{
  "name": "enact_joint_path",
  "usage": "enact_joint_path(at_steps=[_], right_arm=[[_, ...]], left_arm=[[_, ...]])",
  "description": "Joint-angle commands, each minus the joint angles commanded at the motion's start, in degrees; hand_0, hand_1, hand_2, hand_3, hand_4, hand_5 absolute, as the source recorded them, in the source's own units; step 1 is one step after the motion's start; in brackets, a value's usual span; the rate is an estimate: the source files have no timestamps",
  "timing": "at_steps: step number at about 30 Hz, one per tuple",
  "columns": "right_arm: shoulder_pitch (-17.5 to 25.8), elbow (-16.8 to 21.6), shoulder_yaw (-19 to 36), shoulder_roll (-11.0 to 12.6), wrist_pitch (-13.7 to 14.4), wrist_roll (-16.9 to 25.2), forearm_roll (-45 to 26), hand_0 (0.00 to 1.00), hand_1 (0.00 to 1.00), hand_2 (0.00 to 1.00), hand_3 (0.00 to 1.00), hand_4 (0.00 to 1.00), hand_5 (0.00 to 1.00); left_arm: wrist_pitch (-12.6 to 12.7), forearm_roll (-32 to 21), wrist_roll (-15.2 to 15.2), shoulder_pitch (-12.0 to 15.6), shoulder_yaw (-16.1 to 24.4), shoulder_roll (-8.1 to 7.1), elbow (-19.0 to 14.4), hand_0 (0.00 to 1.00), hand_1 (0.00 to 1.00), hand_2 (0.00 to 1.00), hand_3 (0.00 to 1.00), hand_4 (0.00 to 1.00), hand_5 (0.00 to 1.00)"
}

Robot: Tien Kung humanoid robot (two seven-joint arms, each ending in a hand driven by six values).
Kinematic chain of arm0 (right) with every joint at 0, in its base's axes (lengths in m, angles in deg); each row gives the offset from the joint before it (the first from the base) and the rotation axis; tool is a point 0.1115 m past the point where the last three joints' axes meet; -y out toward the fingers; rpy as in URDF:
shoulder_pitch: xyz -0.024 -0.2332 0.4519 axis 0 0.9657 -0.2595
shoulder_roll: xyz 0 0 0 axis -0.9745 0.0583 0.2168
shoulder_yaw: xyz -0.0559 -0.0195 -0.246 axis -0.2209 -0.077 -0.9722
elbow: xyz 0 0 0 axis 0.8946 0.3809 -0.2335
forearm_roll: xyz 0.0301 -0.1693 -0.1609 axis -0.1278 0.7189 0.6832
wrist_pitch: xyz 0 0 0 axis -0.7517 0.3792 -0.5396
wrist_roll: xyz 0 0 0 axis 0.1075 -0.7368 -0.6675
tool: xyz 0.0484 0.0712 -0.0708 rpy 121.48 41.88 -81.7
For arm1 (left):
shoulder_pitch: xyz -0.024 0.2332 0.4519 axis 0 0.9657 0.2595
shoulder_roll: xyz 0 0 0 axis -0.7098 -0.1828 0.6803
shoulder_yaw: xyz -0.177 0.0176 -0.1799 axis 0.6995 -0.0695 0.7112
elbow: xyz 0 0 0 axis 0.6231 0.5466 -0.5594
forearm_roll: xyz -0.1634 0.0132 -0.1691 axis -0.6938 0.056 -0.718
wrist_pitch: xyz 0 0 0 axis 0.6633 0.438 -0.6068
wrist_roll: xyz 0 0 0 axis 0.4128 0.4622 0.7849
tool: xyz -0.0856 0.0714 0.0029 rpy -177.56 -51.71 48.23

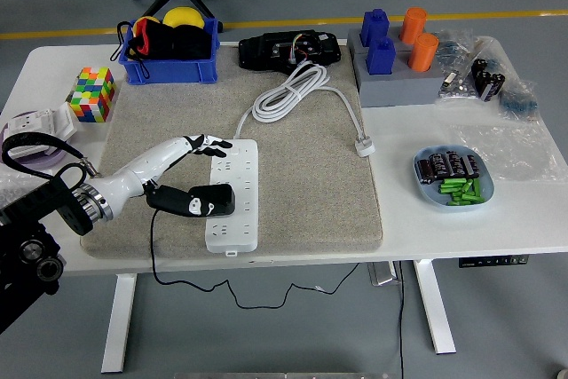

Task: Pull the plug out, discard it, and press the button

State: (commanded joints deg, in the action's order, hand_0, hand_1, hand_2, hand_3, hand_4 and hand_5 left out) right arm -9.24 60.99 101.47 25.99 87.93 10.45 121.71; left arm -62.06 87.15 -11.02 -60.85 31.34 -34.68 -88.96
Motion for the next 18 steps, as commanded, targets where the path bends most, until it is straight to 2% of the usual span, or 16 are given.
enact_joint_path(at_steps=[2,3,8,9,14,15,18], right_arm=[[0.0,0.0,0.0,0.0,0.0,0.0,-0.1,0.726,0.680,0.660,0.655,0.751,0.611],[-0.1,0.0,-0.1,0.0,0.0,0.0,-0.1,0.726,0.680,0.660,0.654,0.751,0.610],[-0.1,-0.1,-0.5,0.2,0.0,0.0,-0.2,0.726,0.680,0.660,0.654,0.751,0.610],[-0.1,-0.1,-0.6,0.2,0.0,0.0,-0.2,0.726,0.680,0.660,0.654,0.750,0.610],[-0.3,-0.1,-0.9,0.3,0.0,0.0,-0.3,0.726,0.680,0.660,0.654,0.750,0.610],[-0.3,0.0,-0.9,0.3,0.0,0.0,-0.4,0.726,0.679,0.660,0.654,0.750,0.609],[-0.4,0.0,-1.0,0.5,0.0,0.0,-0.4,0.726,0.679,0.660,0.654,0.750,0.609]], left_arm=[[0.2,0.7,0.2,-0.8,-1.0,-0.04,0.7,0.837,0.858,0.835,0.884,0.998,0.214],[0.4,0.9,0.3,-1.1,-1.4,-0.09,1.0,0.841,0.852,0.826,0.882,0.998,0.004],[1.8,2.1,0.8,-3.1,-3.3,0.05,2.9,0.841,0.852,0.826,0.882,0.998,0.004],[2.1,2.2,0.7,-3.3,-3.4,0.24,3.4,0.833,0.790,0.748,0.842,0.992,0.002],[1.6,5.7,1.6,-4.4,-3.7,1.59,6.6,0.833,0.790,0.748,0.842,0.992,0.002],[1.6,5.7,1.7,-4.5,-4.0,1.69,6.9,0.797,0.704,0.661,0.785,0.946,0.002],[1.8,5.4,1.7,-4.5,-4.6,1.87,7.3,0.797,0.704,0.661,0.785,0.946,0.002]])
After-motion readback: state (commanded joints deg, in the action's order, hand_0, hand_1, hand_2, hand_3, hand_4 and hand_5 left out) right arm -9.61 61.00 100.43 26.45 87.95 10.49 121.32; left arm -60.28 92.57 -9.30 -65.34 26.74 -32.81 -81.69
